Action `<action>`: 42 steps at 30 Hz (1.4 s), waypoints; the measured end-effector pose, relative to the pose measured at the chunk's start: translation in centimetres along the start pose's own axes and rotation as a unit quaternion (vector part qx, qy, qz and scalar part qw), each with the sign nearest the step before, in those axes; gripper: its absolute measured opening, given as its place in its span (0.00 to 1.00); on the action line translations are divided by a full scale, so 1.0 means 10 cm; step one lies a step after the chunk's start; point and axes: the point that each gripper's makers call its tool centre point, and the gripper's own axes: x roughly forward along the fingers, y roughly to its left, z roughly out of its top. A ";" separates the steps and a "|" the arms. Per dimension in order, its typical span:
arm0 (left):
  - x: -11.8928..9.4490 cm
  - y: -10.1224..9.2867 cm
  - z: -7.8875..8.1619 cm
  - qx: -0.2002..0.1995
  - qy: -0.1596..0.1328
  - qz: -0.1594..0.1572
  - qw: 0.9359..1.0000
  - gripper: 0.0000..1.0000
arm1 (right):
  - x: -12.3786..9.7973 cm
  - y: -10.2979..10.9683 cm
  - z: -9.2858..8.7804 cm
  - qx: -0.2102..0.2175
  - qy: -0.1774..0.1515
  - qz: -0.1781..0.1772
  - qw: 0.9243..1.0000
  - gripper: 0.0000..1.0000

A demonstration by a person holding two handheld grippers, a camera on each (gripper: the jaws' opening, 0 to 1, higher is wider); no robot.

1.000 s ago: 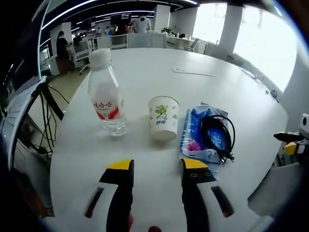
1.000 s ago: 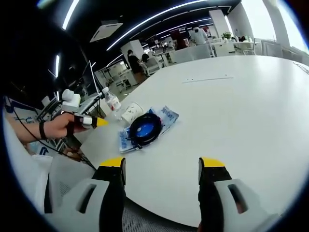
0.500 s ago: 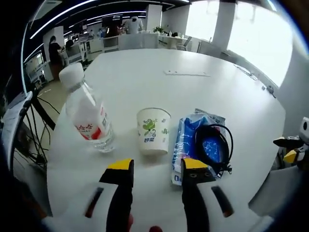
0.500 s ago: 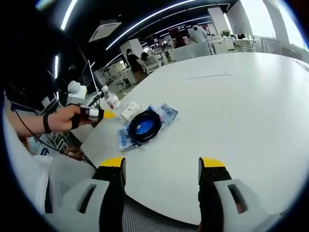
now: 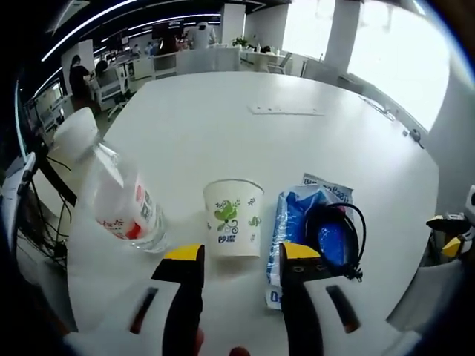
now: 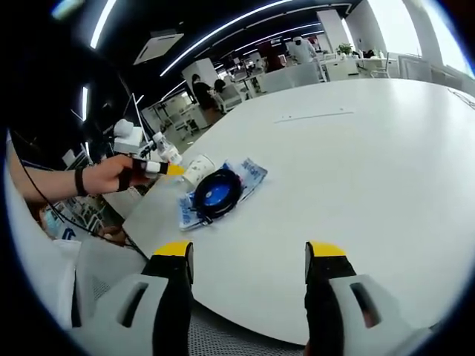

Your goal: Arrange the tabletop items into an orderly group along one side of the table until the central work area is clear of visible clutter.

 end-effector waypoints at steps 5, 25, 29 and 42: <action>0.09 0.00 0.01 -0.002 0.009 -0.004 1.000 0.41 | 0.01 -0.02 0.03 0.001 0.000 -0.001 1.000 0.60; 0.39 -0.02 -0.02 -0.003 0.040 -0.014 0.999 0.41 | -0.03 -0.05 0.09 -0.004 -0.001 -0.004 1.000 0.60; 0.41 -0.02 -0.07 0.004 0.049 -0.014 0.999 0.36 | -0.02 -0.06 0.08 -0.005 -0.001 -0.005 1.000 0.60; 0.27 0.02 -0.03 -0.004 0.034 -0.015 0.999 0.35 | 0.00 0.00 0.07 -0.006 0.000 0.001 1.000 0.60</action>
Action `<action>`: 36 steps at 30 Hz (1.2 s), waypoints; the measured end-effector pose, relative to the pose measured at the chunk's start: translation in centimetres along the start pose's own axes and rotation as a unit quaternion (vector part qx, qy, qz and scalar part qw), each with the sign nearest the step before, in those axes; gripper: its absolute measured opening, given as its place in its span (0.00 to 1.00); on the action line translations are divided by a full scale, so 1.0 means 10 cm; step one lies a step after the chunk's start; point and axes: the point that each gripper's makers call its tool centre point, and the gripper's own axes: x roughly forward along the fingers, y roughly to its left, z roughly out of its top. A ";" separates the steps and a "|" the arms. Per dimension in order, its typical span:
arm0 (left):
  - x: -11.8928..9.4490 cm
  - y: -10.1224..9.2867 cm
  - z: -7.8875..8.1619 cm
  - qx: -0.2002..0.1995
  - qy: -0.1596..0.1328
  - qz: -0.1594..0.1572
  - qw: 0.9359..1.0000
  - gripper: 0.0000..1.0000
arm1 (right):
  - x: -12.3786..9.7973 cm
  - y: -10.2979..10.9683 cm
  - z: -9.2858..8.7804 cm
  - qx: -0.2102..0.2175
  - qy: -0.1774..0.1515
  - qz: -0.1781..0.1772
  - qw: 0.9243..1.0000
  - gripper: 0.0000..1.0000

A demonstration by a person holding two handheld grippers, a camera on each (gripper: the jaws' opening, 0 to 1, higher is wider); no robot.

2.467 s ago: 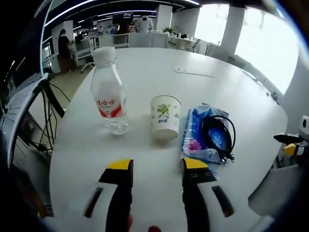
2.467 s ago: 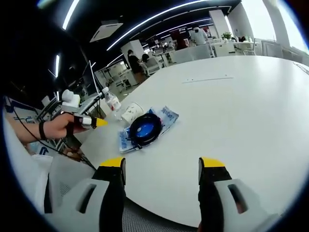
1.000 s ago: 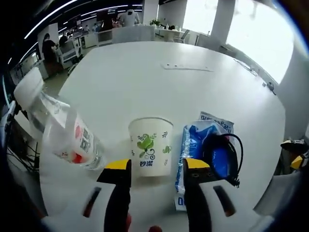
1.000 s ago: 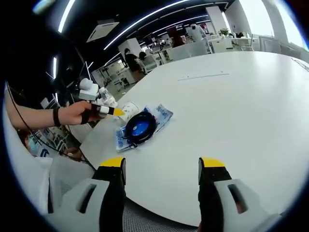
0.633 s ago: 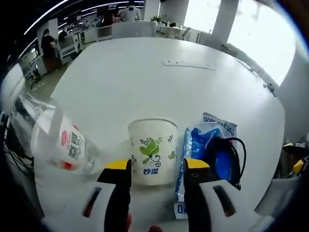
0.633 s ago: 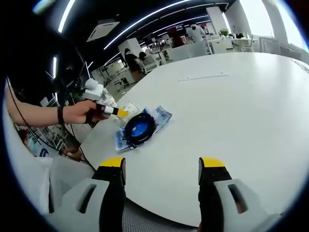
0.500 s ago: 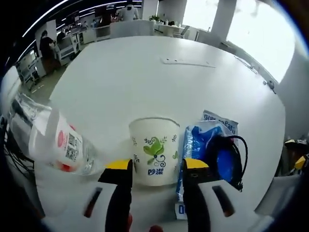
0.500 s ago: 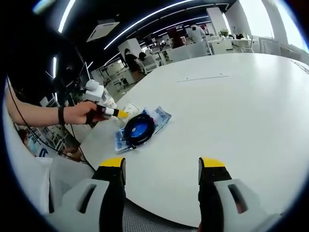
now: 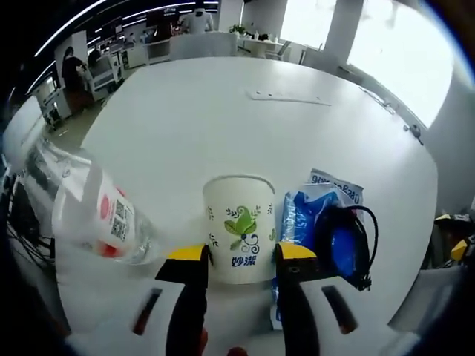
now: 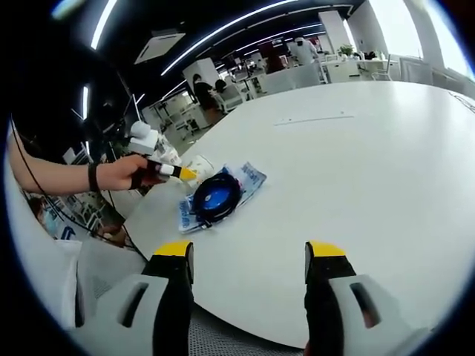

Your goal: Arrange the tabletop items into an orderly group along one side of the table until the central work area is clear of visible clutter.

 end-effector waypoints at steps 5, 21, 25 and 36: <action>-0.12 -0.01 0.03 0.004 -0.014 0.000 1.000 0.35 | 0.02 0.03 0.03 -0.003 -0.003 0.005 1.000 0.59; -0.54 -0.12 0.12 0.046 -0.061 -0.005 0.997 0.35 | 0.07 0.18 0.07 -0.023 -0.002 0.026 0.999 0.59; -0.60 -0.08 0.10 0.048 -0.063 -0.003 0.997 0.35 | 0.07 0.21 0.08 -0.026 -0.002 0.030 0.999 0.59; -0.81 -0.17 0.03 0.112 -0.071 -0.014 0.991 0.35 | 0.10 0.29 0.14 -0.032 -0.005 0.042 0.999 0.57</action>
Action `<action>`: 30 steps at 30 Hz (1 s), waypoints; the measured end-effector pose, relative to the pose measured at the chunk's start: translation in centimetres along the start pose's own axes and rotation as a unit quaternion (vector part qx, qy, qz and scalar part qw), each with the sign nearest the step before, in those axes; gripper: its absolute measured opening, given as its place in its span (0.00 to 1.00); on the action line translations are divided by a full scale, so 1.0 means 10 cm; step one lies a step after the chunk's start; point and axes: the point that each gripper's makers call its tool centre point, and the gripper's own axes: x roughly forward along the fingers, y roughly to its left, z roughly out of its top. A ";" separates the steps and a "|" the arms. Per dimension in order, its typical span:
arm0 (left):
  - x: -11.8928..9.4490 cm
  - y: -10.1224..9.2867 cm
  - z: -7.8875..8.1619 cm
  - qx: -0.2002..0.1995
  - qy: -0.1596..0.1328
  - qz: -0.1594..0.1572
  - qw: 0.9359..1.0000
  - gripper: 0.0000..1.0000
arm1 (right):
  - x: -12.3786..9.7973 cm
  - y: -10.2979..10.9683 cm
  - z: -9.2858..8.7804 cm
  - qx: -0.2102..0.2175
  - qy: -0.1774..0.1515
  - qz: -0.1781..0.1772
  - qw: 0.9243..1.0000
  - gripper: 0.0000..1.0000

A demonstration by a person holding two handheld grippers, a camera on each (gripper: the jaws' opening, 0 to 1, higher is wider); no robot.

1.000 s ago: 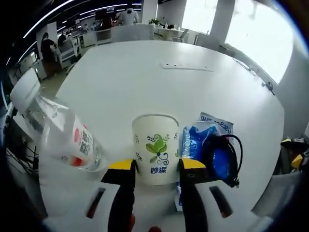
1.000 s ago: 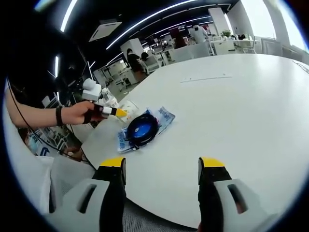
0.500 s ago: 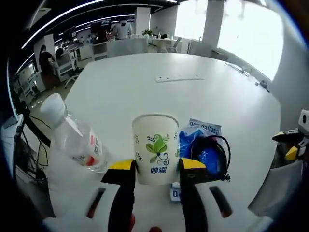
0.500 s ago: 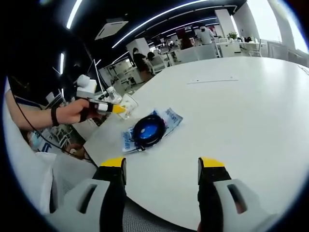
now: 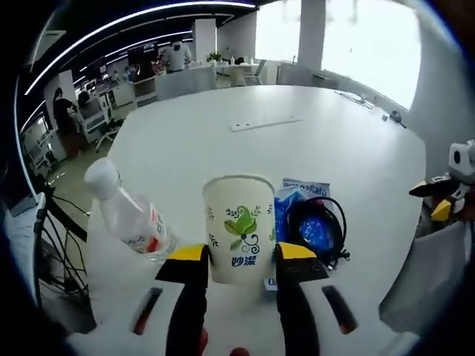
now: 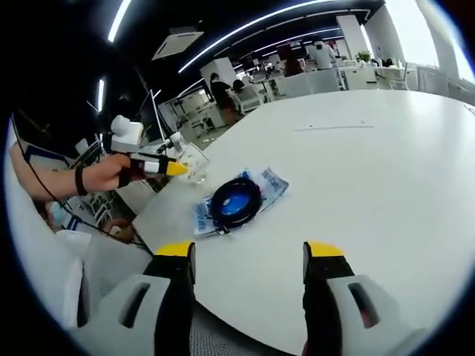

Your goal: Arrange the tabletop items into an orderly group along one side of the table until the central work area is clear of visible clutter.

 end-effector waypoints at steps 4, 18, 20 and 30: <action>-0.08 -0.10 -0.02 0.038 -0.003 -0.011 0.999 0.35 | 0.05 0.06 0.05 -0.004 -0.002 0.009 1.000 0.57; -0.28 -0.53 -0.09 0.078 -0.011 -0.059 0.995 0.35 | 0.24 0.26 0.11 -0.013 -0.002 0.048 0.999 0.55; -0.30 -0.60 -0.10 0.073 -0.014 -0.065 0.995 0.35 | 0.25 0.29 0.11 -0.014 -0.001 0.055 0.998 0.54; -0.36 -1.05 -0.21 0.129 -0.011 -0.104 0.986 0.35 | 0.31 0.51 0.11 -0.028 0.008 0.093 0.995 0.50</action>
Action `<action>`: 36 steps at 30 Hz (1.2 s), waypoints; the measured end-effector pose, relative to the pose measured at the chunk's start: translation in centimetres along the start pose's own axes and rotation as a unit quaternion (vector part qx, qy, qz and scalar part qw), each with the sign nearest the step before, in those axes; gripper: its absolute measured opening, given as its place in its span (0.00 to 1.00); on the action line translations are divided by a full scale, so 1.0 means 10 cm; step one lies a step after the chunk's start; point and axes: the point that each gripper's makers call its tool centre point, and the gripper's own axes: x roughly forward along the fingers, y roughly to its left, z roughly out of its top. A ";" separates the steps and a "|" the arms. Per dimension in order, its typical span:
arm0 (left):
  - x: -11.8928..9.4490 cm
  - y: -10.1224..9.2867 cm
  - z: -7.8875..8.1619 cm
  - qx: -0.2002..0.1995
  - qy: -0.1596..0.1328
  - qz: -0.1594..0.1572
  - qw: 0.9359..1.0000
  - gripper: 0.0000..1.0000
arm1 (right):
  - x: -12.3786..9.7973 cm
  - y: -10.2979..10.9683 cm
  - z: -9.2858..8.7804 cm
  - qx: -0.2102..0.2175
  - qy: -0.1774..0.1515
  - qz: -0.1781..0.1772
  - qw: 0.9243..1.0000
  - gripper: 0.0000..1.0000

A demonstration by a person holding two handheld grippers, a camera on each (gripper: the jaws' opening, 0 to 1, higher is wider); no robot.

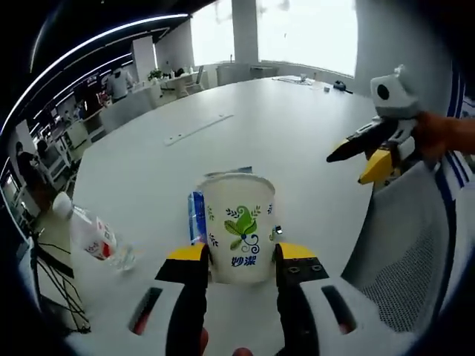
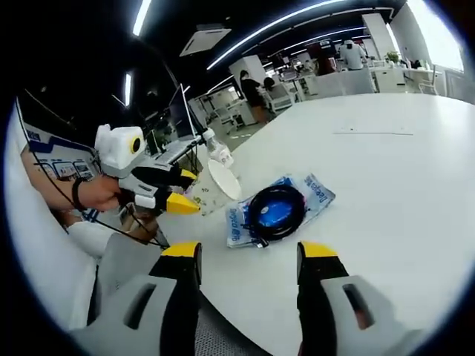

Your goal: Arrange the tabletop items into an orderly group along one side of the table until the central work area is clear of visible clutter.

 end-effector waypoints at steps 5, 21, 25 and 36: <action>0.02 -0.19 0.04 0.043 -0.002 -0.021 0.999 0.35 | 0.05 0.09 0.05 -0.003 -0.002 0.017 1.000 0.48; 0.08 -0.65 0.18 0.127 -0.011 -0.076 0.989 0.35 | 0.09 0.26 0.03 -0.004 0.003 0.049 0.999 0.45; 0.09 -0.74 0.18 0.146 -0.014 -0.089 0.985 0.35 | 0.09 0.28 0.02 -0.004 0.002 0.054 0.999 0.45; 0.09 -0.91 0.16 0.213 -0.013 -0.109 0.971 0.35 | 0.15 0.36 -0.02 0.006 0.005 0.070 0.998 0.44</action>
